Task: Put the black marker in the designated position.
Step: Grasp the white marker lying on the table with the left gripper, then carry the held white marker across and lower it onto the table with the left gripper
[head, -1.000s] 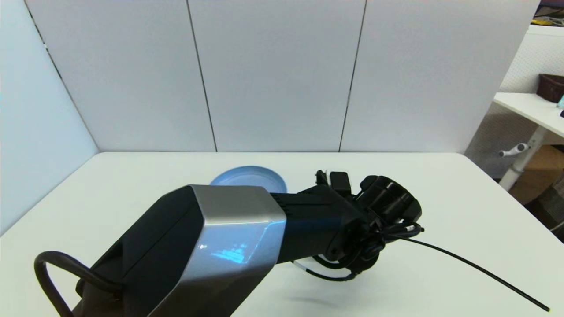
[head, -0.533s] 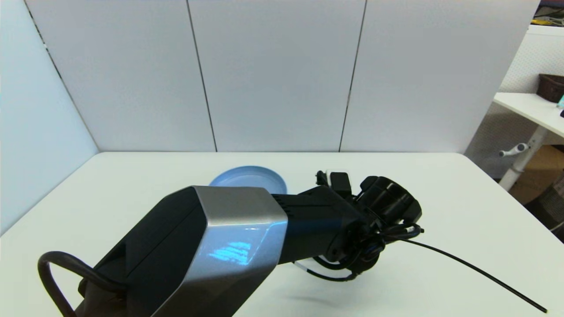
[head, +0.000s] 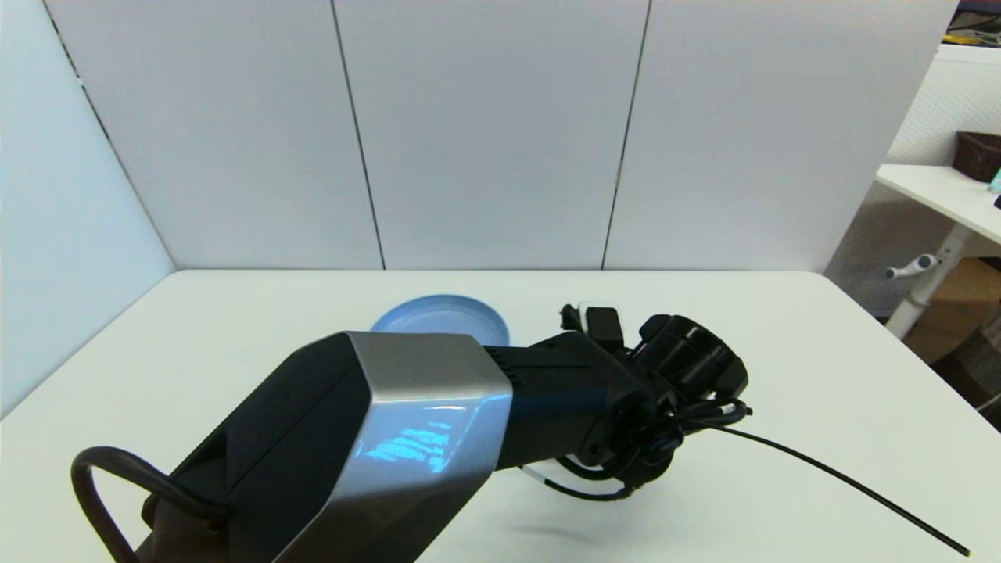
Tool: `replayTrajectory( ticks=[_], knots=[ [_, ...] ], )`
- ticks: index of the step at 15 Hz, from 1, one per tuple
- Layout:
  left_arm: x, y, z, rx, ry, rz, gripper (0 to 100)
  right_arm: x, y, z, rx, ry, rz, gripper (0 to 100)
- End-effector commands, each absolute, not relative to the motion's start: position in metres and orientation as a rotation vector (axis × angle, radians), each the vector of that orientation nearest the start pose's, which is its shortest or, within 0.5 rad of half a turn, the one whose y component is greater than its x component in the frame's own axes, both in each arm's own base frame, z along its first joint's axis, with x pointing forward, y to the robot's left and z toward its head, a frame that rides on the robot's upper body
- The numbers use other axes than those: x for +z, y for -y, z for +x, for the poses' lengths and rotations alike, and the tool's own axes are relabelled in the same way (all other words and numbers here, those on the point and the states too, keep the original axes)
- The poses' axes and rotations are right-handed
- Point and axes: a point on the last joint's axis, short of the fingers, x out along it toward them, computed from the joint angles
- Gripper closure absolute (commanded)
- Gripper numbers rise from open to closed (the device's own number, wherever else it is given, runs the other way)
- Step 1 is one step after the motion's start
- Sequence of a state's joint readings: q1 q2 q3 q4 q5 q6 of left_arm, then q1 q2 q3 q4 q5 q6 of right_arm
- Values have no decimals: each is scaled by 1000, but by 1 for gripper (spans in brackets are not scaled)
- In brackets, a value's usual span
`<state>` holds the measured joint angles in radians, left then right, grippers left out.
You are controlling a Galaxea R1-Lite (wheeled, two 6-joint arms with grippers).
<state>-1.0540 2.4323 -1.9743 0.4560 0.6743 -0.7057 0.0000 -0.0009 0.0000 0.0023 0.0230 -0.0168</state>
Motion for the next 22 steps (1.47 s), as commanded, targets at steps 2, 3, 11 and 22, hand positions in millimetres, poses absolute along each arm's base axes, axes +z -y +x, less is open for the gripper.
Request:
replayTrajectory(
  ticks=[2, 3, 11, 22],
  knots=[
    [109, 408, 248, -106, -655, 23, 100, 75, -1, -23, 23, -3, -17, 0],
    [110, 408, 247, -105, -653, 21, 100, 75, -1, -23, 25, -3, -17, 0],
    [192, 364, 232, -118, -631, 51, 100, 75, -1, -23, 23, -3, -17, 0],
    [232, 150, 246, 68, -658, 216, 100, 75, -1, -23, 23, -3, -17, 0]
  ],
)
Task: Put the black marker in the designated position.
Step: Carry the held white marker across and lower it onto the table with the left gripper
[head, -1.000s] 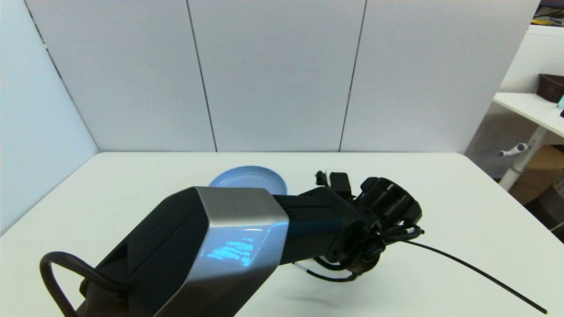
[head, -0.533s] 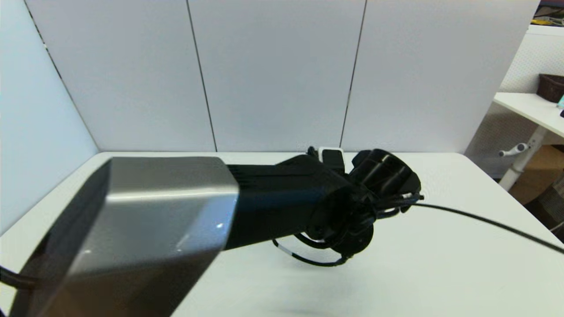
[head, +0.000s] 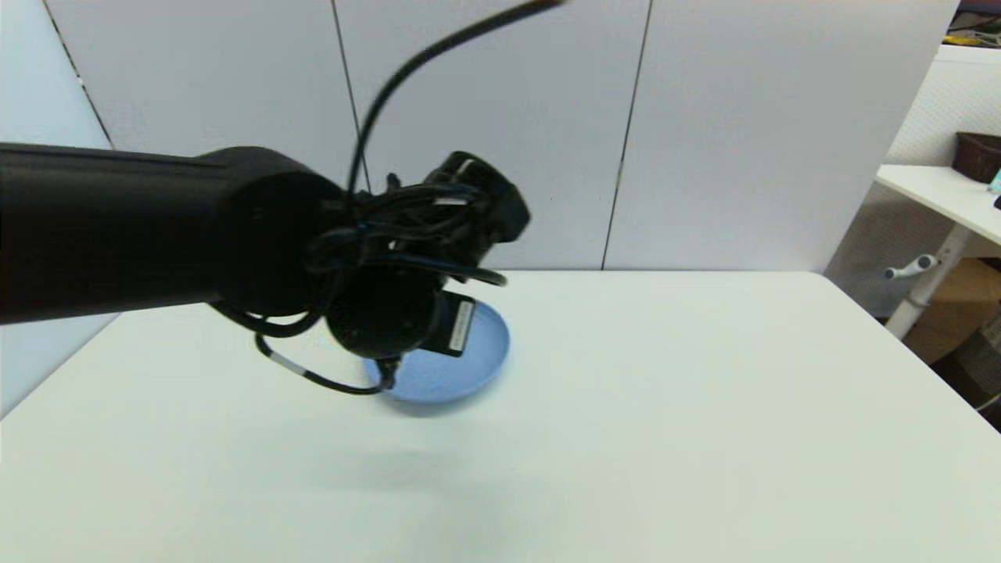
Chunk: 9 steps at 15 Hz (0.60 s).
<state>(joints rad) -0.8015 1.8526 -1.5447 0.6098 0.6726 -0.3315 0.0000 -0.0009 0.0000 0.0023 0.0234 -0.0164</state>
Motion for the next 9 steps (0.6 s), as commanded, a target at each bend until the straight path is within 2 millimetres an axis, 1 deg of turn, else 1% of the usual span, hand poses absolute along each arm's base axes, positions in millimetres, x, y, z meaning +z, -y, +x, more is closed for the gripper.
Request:
replayTrajectory(
  ticks=[1, 3, 5, 7, 9],
  knots=[
    [227, 138, 251, 71, -663, 186, 100, 75, -1, -23, 25, -1, -17, 0],
    [213, 116, 265, 88, -666, 150, 100, 75, -1, -23, 23, -3, -17, 0],
    [193, 96, 283, 99, -661, 115, 100, 75, -1, -23, 23, -1, -17, 0],
    [172, 85, 304, 103, -662, 73, 100, 75, -1, -23, 23, -1, -17, 0],
    [155, 80, 322, 83, -671, 47, 100, 75, -1, -23, 23, -1, -17, 0]
  ],
)
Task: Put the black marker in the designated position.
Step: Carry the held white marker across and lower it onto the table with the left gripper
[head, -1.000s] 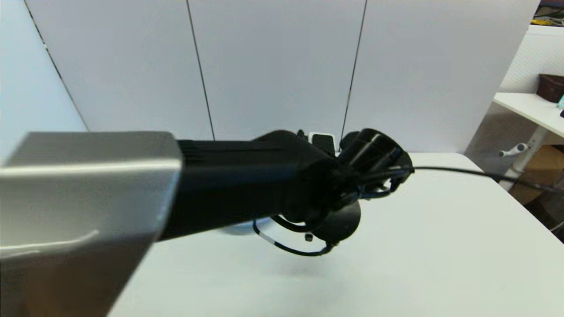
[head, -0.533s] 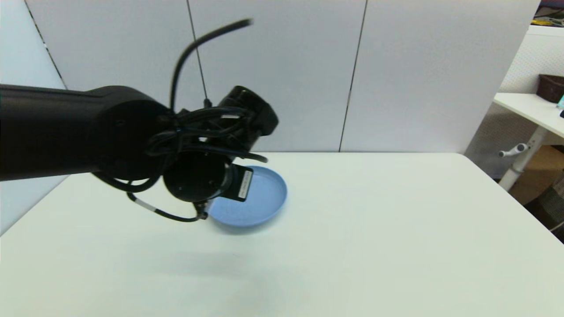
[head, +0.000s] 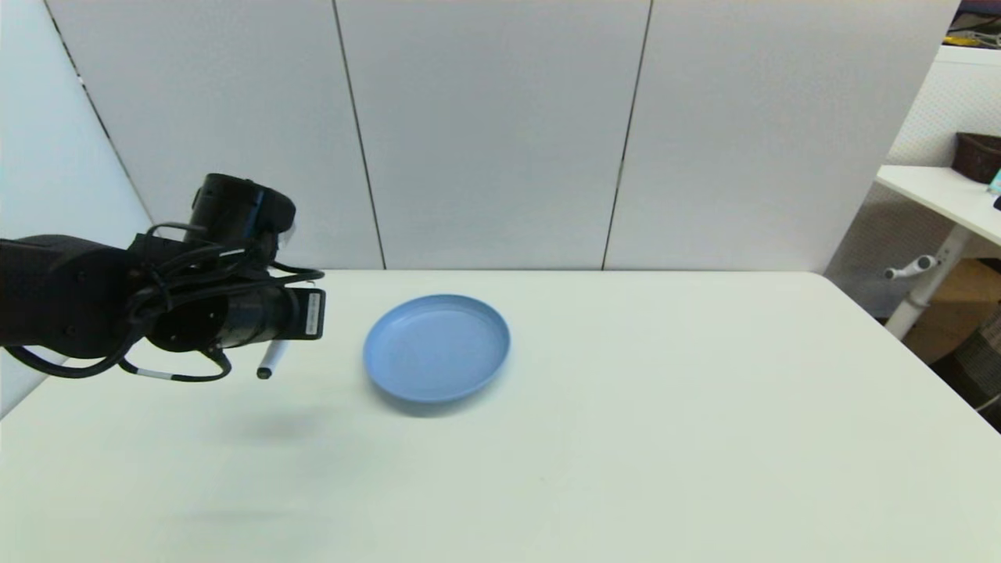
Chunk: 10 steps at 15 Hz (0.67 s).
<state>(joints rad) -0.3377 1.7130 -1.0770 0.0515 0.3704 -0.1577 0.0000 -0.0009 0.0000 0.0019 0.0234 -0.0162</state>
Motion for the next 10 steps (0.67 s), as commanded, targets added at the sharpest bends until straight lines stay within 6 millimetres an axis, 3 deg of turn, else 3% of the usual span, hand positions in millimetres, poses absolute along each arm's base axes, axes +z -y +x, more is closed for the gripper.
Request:
replayTrajectory(
  ticks=[1, 6, 10],
  knots=[
    [147, 80, 329, 58, -679, 33, 100, 75, -1, -23, 25, -1, -17, 0],
    [128, 80, 347, 29, -720, 37, 100, 75, -1, -23, 25, -1, -17, 0],
    [123, 81, 353, 32, -728, 37, 100, 75, -1, -23, 23, -3, -17, 0]
  ],
)
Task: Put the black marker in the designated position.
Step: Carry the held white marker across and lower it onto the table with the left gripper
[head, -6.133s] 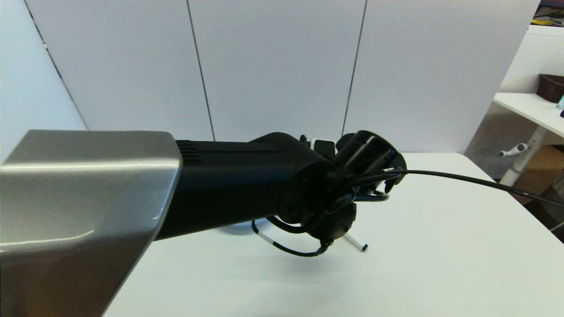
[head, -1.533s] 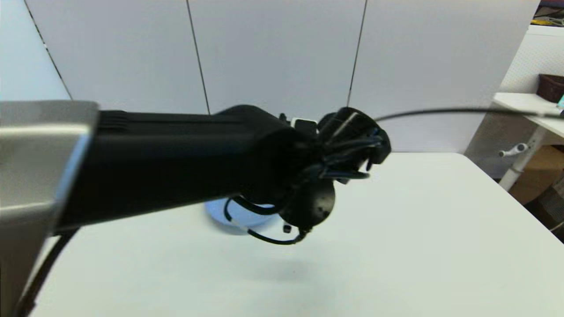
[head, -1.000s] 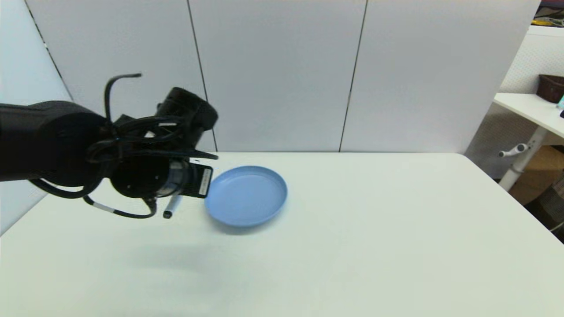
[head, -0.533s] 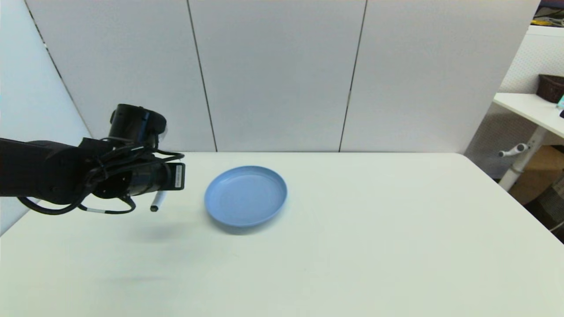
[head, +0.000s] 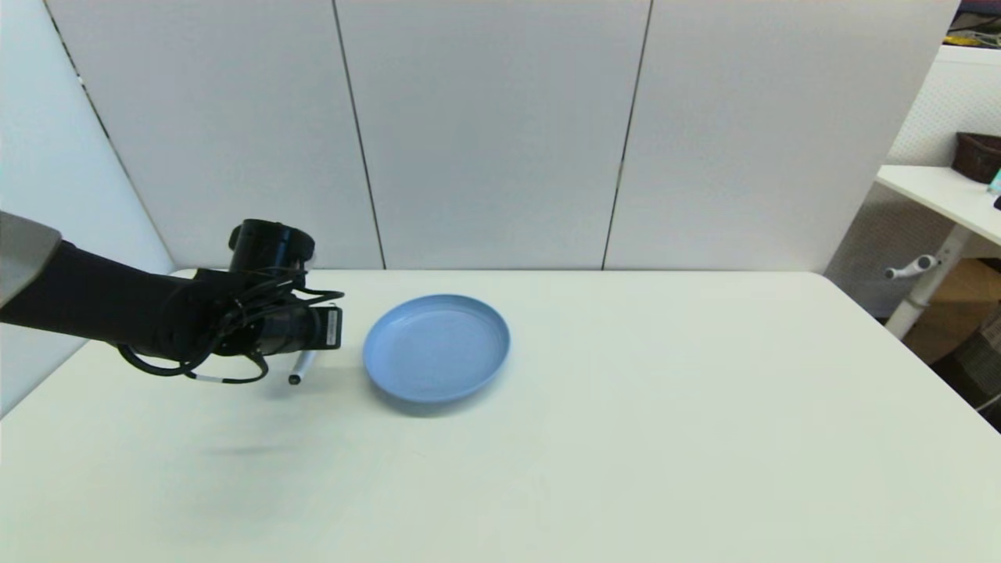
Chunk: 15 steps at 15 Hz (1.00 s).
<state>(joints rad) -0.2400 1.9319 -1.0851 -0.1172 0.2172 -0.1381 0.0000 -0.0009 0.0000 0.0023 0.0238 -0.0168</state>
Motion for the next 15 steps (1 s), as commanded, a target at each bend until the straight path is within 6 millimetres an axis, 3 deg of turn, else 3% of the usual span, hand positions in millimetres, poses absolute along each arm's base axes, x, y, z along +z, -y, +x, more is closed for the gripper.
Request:
replayTrajectory(
  ticks=[1, 15],
  knots=[
    [122, 81, 354, 31, -728, 38, 100, 75, -1, -23, 23, -1, -17, 0],
    [116, 85, 366, 30, -727, 42, 100, 75, -1, -23, 25, -1, -17, 0]
  ],
)
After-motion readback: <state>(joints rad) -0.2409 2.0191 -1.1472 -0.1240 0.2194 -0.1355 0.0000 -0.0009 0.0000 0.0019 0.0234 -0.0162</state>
